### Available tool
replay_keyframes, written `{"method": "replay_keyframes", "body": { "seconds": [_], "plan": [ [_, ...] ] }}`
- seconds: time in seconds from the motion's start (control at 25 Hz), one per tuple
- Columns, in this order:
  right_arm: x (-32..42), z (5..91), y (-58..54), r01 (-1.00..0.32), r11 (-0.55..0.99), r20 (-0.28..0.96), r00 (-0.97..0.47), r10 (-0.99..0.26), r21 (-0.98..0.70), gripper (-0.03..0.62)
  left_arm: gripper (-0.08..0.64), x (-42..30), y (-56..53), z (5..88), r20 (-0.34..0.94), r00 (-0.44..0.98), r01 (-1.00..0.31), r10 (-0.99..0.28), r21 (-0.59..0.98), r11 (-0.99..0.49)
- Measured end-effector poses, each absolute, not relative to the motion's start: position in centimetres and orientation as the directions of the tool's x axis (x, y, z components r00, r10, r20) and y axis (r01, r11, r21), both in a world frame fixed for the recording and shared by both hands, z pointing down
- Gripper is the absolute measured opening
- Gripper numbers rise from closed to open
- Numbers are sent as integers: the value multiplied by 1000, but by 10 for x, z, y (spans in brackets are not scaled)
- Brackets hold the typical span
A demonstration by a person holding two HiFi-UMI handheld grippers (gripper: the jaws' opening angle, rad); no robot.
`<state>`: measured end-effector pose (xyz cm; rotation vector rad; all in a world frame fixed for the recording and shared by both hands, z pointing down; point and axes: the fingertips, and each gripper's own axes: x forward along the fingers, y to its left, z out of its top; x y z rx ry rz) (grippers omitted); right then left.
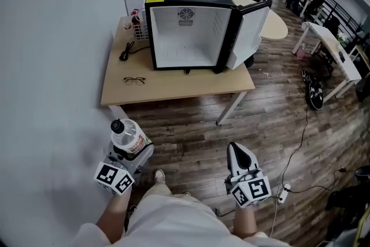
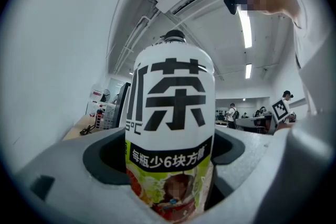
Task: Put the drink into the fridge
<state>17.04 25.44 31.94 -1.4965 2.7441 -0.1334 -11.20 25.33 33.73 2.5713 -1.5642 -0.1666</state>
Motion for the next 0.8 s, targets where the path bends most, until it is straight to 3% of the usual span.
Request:
{"method": "replay_keyframes", "body": {
  "seconds": [0.4, 0.8],
  "plan": [
    [148, 320, 158, -858, 511, 64, -514, -855, -58, 2, 440, -111, 137, 359, -44, 526, -818, -849, 247, -520],
    [80, 283, 23, -848, 530, 41, -531, -847, -35, 2, 440, -119, 0, 338, -87, 619, -739, -781, 273, -616]
  ]
}}
